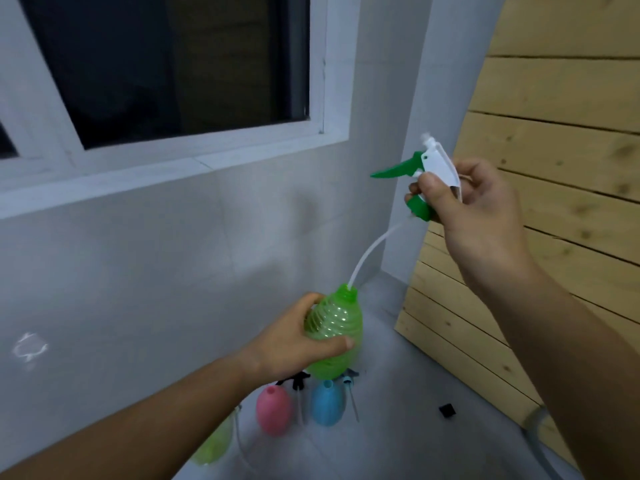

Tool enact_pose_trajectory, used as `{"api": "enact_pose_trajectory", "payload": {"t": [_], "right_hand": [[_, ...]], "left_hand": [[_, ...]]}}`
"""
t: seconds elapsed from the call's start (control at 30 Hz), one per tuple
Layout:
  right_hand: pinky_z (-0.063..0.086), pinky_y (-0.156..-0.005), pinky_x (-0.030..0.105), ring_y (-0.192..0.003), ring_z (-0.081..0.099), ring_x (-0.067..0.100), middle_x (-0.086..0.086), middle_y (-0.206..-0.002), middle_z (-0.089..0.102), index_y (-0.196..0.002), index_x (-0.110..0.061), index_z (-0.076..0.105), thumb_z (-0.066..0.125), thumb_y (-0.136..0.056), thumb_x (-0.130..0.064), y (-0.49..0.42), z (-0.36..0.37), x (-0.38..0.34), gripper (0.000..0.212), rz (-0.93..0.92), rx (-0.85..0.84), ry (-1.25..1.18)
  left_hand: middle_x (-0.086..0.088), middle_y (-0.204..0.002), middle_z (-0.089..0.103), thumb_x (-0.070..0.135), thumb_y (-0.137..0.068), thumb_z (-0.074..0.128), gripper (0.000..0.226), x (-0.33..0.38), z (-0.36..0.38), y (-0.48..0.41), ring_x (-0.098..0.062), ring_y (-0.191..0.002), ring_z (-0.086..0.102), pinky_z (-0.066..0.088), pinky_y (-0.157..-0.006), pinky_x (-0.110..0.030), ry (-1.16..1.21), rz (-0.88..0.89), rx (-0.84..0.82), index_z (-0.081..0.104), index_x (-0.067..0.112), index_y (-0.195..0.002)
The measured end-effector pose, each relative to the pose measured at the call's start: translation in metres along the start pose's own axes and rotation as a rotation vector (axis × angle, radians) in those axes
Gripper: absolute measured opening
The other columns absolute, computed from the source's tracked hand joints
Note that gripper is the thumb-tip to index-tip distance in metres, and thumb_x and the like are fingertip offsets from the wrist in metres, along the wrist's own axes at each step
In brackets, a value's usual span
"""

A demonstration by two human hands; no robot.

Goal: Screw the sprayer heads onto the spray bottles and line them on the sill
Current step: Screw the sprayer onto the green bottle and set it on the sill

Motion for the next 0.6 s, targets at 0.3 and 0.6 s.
{"api": "enact_pose_trajectory", "payload": {"t": [0.3, 0.6], "right_hand": [[0.059, -0.073, 0.03, -0.081, 0.074, 0.022, 0.019, -0.097, 0.075, -0.104, -0.005, 0.061, 0.07, -0.087, -0.011, 0.022, 0.014, 0.039, 0.021, 0.113, -0.172, 0.024], [0.056, -0.073, 0.033, -0.078, 0.068, 0.017, 0.013, -0.094, 0.076, -0.104, -0.009, 0.064, 0.073, -0.086, -0.018, 0.031, 0.025, 0.071, 0.022, 0.155, -0.374, 0.121]], "left_hand": [[-0.007, -0.111, 0.076, 0.047, -0.063, 0.086, 0.064, 0.005, 0.015, 0.002, -0.01, -0.096, 0.074, 0.062, -0.09, -0.038, 0.05, 0.013, -0.023, 0.064, 0.02, -0.118], [-0.004, -0.114, 0.075, 0.035, -0.081, 0.084, 0.049, 0.007, 0.02, -0.005, -0.018, -0.106, 0.074, 0.062, -0.094, -0.042, 0.087, -0.014, -0.018, 0.062, 0.021, -0.123]]}}
Point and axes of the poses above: each hand's wrist, its own y-axis away from the middle knuckle, its own z-axis out of the palm, x = y × z, the point moved 3 cm from there along -y, towards the middle knuckle
